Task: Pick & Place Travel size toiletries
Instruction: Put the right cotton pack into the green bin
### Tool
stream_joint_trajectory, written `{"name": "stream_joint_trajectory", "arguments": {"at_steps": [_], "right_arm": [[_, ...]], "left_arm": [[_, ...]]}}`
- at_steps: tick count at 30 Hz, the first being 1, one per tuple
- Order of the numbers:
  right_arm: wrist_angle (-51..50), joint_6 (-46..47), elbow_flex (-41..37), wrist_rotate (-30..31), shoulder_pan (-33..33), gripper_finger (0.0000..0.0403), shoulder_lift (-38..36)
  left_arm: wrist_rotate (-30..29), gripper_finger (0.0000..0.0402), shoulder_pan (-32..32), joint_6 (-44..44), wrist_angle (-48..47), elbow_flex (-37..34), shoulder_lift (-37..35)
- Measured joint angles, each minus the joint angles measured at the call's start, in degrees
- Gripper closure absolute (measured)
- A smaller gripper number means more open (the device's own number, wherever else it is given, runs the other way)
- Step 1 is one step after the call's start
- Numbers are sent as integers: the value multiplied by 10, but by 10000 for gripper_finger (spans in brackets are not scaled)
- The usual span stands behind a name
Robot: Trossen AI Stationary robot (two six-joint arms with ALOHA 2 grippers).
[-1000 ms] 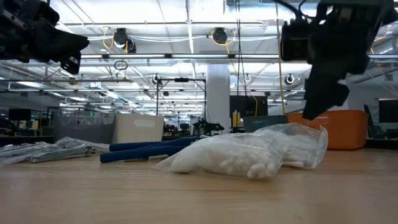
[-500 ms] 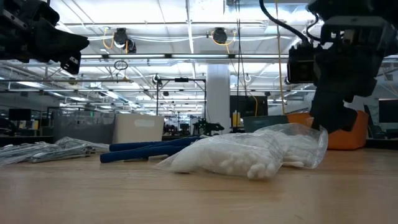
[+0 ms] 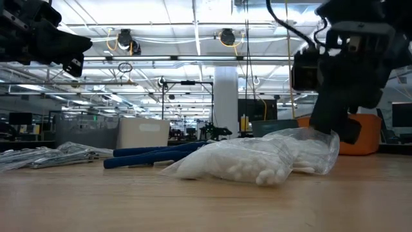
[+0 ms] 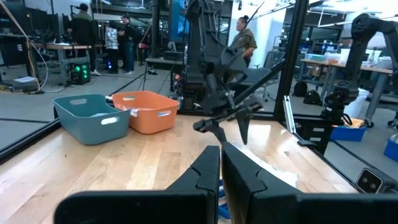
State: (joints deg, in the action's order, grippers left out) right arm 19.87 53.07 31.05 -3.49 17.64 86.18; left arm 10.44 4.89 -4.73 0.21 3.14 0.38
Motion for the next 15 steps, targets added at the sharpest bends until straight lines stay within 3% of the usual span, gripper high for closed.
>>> {"name": "stream_joint_trajectory", "arguments": {"at_steps": [8, 15], "right_arm": [[32, -3, 0, -12, 1, 193, 18], [30, -28, 0, -13, 1, 267, 16]], "left_arm": [[0, 387, 0, 0, 0, 0, 0], [0, 387, 0, 0, 0, 0, 0]]}}
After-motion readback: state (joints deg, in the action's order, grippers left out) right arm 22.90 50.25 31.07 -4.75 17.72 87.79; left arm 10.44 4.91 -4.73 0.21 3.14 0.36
